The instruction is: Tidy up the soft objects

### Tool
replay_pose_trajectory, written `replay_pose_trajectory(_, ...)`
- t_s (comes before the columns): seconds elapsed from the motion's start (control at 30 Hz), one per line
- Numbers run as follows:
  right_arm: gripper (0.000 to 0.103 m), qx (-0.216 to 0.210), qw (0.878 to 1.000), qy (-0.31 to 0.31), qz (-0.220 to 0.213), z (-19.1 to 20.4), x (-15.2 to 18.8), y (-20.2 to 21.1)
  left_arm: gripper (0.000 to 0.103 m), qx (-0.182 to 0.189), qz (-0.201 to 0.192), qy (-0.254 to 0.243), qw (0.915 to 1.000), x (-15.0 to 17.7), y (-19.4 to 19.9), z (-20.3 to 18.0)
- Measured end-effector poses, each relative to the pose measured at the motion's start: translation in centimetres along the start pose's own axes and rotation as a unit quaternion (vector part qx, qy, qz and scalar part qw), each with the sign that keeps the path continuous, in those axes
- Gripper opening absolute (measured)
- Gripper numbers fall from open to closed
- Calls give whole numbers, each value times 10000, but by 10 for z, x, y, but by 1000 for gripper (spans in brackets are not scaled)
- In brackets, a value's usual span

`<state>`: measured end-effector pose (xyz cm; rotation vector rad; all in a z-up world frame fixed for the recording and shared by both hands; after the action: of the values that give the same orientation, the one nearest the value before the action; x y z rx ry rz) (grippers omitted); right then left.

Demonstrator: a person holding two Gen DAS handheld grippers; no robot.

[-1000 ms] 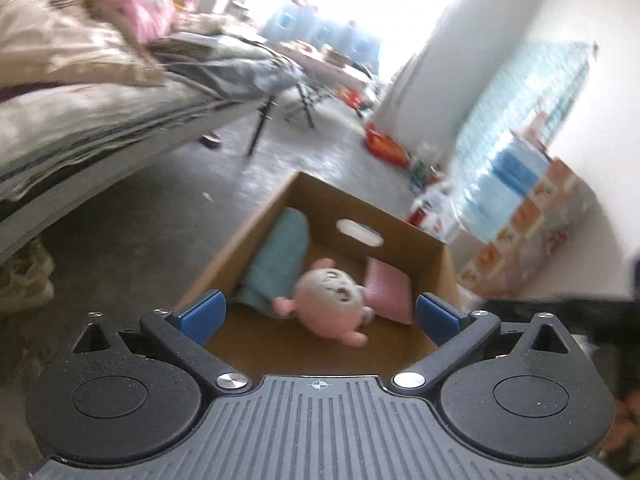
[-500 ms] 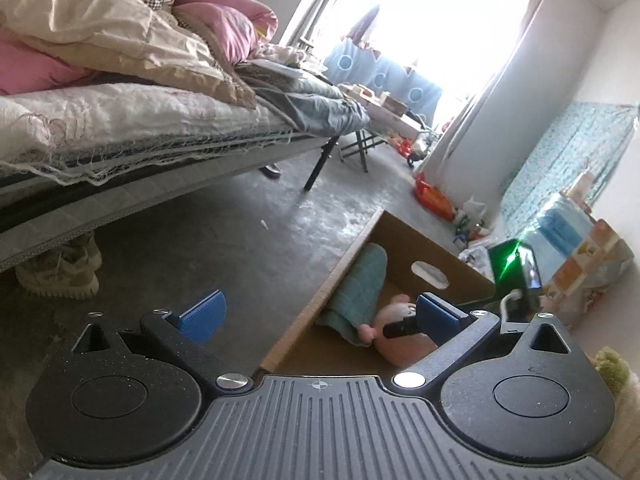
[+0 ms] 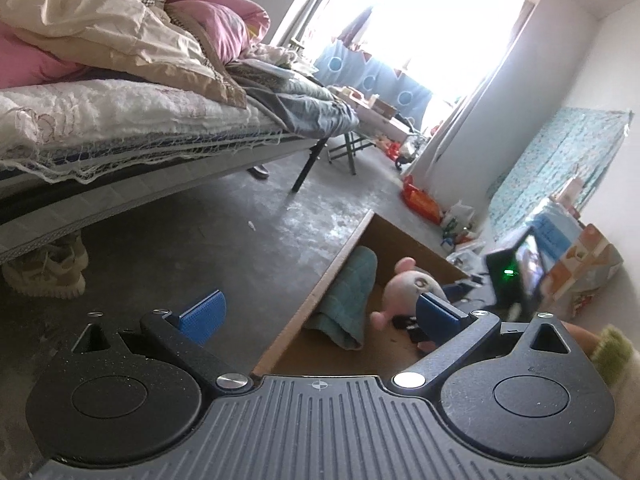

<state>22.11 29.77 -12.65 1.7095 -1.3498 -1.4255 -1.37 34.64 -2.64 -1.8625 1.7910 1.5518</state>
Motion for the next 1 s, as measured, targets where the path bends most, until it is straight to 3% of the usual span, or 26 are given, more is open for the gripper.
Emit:
replay_pose_trajectory(0.3, 88, 409, 9979, 482, 166, -6, -2, -66, 102, -14, 47, -129, 9999, 1, -6, -3)
replay_pose_trajectory(0.4, 90, 417, 9983, 403, 19, -5, -3, -54, 102, -8, -3, -193, 9998, -1, -3, -5)
replay_pose_trajectory(0.5, 96, 335, 9982, 227, -440, -7, -5, -13, 102, 72, -63, -224, 9997, -1, 5, -12)
replay_pose_trajectory(0.67, 97, -56, 9894, -366, -1404, -13, 5, 82, 102, 236, -183, -377, 9988, 1, 25, -29)
replay_pose_trajectory(0.8, 102, -343, 9711, -825, -2215, -10, 36, 162, 103, 496, -232, -634, 9965, 5, 43, -50)
replay_pose_trajectory(1.0, 103, -463, 9341, -1828, -3033, -4, 128, 254, 103, 1047, 119, -1260, 9864, 26, 56, -94)
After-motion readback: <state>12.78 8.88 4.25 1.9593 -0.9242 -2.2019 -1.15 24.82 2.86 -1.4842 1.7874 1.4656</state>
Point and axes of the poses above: each gripper's, at about its wrist camera, not at the fingertips, and y roughly against the way its jaws point, z to its left, x to its underside, the point moved 7 cm from there along -y, roughly the way its jaws point, and after that the axes turned 3 degrees about z, right-handed, at the moved point
